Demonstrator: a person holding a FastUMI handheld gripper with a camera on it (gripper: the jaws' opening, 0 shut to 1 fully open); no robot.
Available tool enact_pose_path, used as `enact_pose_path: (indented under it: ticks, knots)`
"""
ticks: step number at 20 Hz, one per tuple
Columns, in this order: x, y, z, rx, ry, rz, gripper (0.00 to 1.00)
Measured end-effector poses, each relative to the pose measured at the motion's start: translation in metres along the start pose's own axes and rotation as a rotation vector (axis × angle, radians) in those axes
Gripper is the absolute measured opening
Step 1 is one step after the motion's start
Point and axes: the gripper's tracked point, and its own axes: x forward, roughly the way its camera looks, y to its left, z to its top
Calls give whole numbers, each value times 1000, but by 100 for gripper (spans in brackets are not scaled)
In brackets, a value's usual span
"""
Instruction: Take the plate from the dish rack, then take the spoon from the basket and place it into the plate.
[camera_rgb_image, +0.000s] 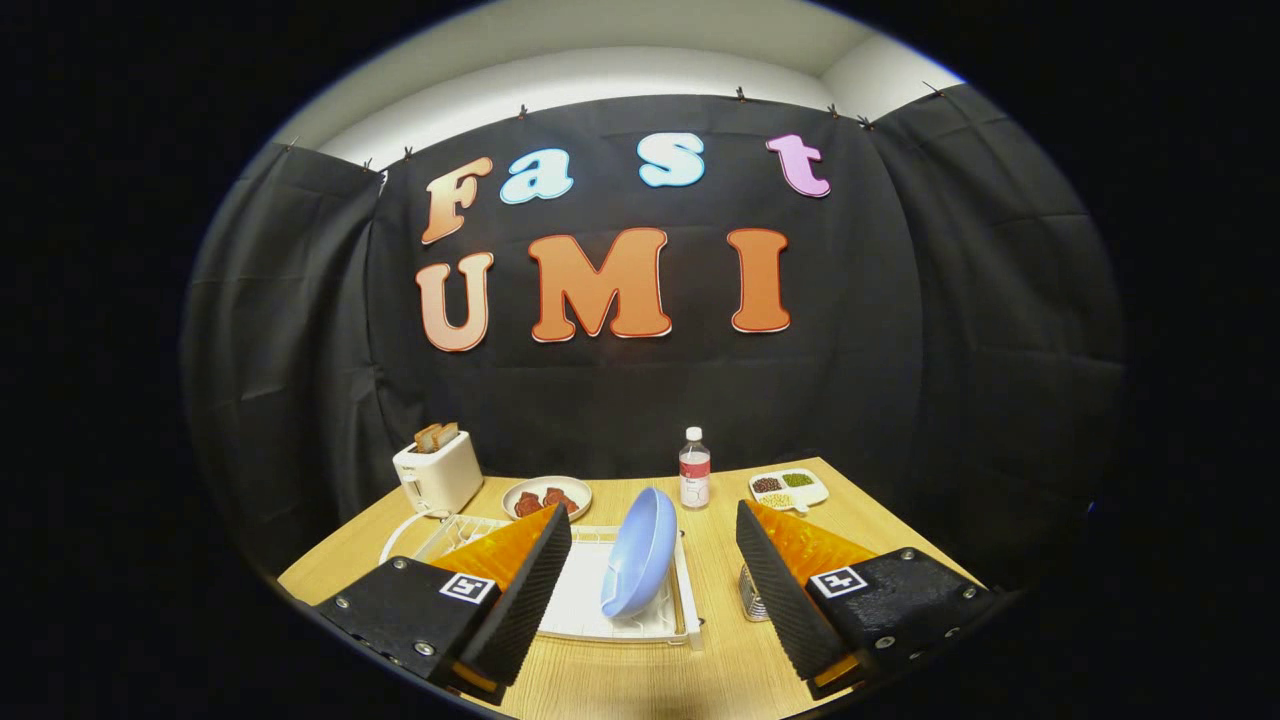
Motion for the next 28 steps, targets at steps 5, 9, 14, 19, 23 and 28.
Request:
enact_pose_path:
  ticks: [5,9,14,19,23,28]
  knots:
    - [20,8,-17,-22,55,9,99]
    - [43,14,-34,-53,112,14,99]
    - [72,14,-54,-96,180,-5,99]
    - [108,0,-86,-139,298,-77,99]
    - [132,0,-108,-116,382,-87,99]
    - [152,3,-124,-68,448,-92,83]
